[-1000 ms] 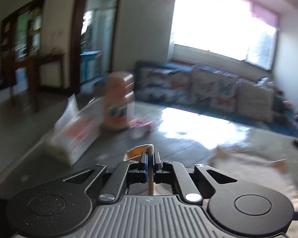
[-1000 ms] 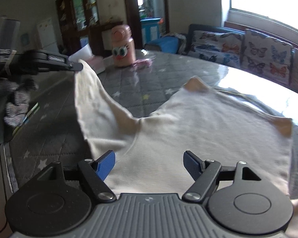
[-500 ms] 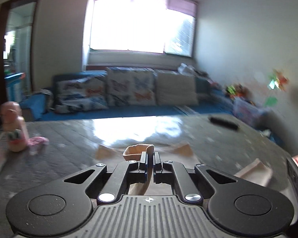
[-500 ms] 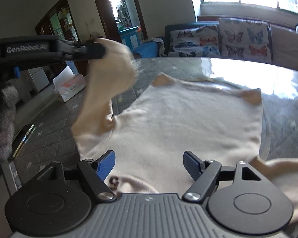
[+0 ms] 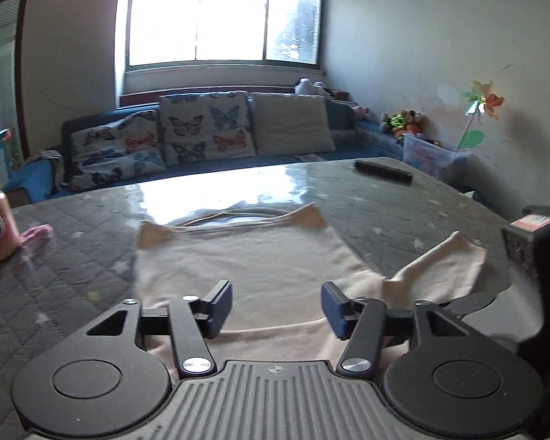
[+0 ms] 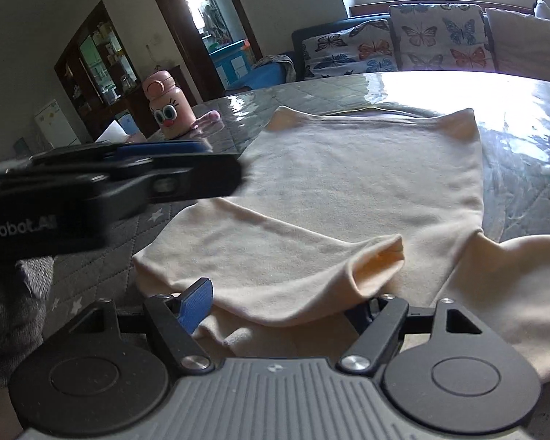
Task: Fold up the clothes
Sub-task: 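Lift the sleeve with the left gripper and fold it across the sweatshirt body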
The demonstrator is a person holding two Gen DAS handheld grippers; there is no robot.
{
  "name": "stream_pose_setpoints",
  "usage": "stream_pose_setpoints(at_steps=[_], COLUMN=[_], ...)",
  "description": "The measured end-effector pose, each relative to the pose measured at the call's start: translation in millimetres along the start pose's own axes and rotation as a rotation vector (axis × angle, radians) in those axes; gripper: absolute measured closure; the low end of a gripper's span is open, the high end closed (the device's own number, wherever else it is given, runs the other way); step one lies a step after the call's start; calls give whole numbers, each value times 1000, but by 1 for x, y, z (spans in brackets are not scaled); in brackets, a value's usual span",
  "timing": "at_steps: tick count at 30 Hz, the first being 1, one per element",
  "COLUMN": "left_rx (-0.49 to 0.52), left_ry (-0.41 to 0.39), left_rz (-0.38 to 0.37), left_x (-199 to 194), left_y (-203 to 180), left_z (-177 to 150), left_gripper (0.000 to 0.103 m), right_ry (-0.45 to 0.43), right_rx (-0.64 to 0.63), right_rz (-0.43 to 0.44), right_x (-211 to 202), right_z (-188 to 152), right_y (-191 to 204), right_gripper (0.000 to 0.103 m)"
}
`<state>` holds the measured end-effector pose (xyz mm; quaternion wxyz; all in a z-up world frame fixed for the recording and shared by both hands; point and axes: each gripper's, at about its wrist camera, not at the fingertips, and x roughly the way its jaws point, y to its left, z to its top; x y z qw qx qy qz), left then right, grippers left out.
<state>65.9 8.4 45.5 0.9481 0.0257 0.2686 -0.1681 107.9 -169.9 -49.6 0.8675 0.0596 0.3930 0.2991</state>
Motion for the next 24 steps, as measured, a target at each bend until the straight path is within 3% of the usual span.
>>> stream_pose_setpoints(at_steps=[1,4,10,13,18,24], left_rx=[0,5,-38,-50,-55,-63], left_ry=[1,11,89,113,121,136], left_rz=[29,116,224,248,269,273], left_x=[-3,-11,-11,-12,-8,-5], left_y=[7,29,59,66,65,69], left_z=[-4,-18,-51,-63,-66,-69], left_gripper=[25,16,11,10,8,7], right_ry=[0,1,0,-1,-2,-49], right_rx=[3,14,73,121,107,59], right_rz=[0,-5,-29,-36,-69,-133], right_x=[0,-6,-12,-13,-10,-20], right_z=[0,-1,1,3,12,23], right_y=[-1,-1,-15,-23,-19,-16], right_gripper=[26,26,29,43,91,98])
